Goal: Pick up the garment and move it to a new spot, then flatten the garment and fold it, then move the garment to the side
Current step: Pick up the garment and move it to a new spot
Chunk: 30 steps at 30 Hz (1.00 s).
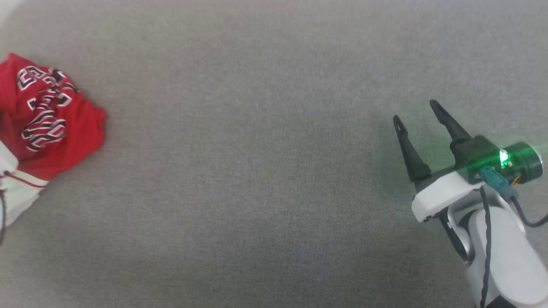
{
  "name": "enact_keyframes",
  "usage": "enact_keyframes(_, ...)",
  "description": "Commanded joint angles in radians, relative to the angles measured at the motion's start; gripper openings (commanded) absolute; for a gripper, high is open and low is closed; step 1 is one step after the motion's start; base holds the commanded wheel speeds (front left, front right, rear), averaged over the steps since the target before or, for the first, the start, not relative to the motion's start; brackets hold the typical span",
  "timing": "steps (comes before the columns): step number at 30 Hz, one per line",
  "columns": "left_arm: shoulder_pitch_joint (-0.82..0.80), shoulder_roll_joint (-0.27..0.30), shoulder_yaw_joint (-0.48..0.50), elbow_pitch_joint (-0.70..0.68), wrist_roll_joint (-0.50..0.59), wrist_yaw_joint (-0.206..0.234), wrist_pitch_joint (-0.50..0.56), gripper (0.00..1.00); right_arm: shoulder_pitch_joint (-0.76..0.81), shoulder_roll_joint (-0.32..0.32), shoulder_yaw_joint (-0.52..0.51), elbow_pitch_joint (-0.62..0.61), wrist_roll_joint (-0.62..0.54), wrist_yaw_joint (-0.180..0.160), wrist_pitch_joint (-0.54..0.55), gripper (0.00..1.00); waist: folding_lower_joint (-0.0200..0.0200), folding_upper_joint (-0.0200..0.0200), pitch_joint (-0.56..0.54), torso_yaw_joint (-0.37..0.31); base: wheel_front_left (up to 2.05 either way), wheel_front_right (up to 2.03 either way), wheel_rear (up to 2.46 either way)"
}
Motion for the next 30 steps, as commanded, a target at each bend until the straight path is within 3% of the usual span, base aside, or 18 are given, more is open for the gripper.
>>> enact_keyframes(1, 0.024, 0.024, -0.011, -0.037, -0.018, -0.001, -0.032, 0.00, 0.017, 0.010, -0.008, 0.012, 0.010, -0.001, -0.015, 1.00, 0.0000, 0.0000, -0.054, 0.008, 0.00, 0.00, 0.00)
enact_keyframes(12, 0.058, 0.186, -0.043, -0.306, -0.026, -0.001, -0.100, 0.00, 0.061, 0.039, -0.016, 0.069, 0.032, -0.001, -0.057, 1.00, 0.0000, 0.0000, -0.201, 0.009, 0.00, 0.00, 0.00)
enact_keyframes(20, 0.100, 0.260, -0.040, -0.534, -0.028, 0.032, -0.009, 0.00, 0.070, 0.044, -0.017, 0.086, 0.043, -0.001, -0.074, 1.00, 0.0000, 0.0000, -0.262, -0.012, 0.00, 0.00, 0.00)
enact_keyframes(30, 0.197, 0.330, -0.025, -0.941, -0.062, 0.125, 0.155, 0.00, 0.072, 0.038, -0.053, 0.091, 0.044, -0.001, -0.091, 1.00, 0.0000, 0.0000, -0.308, -0.100, 0.00, 0.00, 0.00)
